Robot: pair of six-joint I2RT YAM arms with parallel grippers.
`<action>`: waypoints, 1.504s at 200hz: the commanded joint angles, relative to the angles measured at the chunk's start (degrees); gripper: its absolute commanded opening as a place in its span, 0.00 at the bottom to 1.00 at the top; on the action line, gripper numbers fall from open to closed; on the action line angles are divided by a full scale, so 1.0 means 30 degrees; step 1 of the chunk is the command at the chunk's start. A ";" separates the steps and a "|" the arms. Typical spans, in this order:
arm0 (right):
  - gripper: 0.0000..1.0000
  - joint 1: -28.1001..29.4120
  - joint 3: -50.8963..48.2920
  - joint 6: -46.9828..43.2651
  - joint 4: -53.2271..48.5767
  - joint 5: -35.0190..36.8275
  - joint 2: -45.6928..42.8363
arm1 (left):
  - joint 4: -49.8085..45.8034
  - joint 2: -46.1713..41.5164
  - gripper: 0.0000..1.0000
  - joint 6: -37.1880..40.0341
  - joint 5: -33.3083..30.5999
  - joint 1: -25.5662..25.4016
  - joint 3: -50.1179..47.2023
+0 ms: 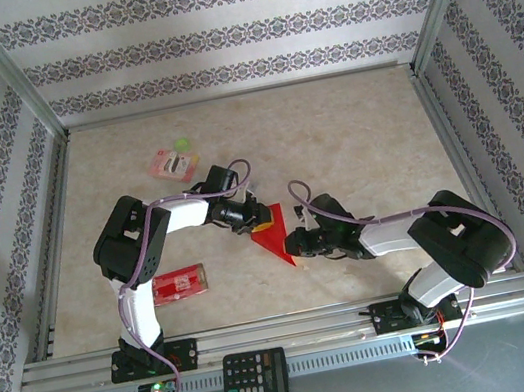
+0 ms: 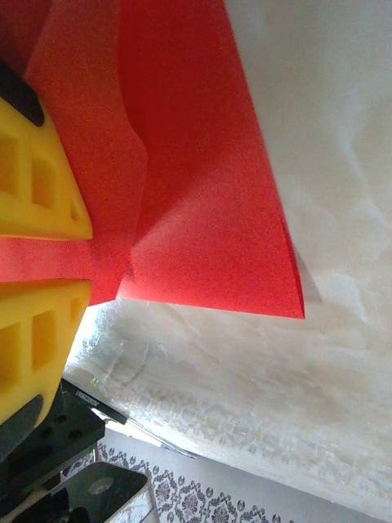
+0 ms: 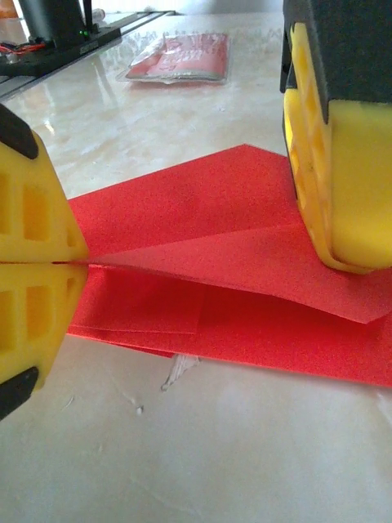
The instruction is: Fold a paper plane with a square sheet of paper (pick it up from the middle)
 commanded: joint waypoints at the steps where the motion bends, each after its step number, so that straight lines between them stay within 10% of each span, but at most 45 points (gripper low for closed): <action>1: 0.06 0.0151 -0.0784 0.0539 0.2018 0.0068 -0.0161 | -0.0170 0.0703 0.20 0.0354 -0.0929 0.0234 -0.0653; 301: 0.14 -0.0376 -0.1964 0.3279 0.5733 0.0440 0.0653 | -0.0034 0.0615 0.20 0.0517 -0.0944 0.0232 -0.0983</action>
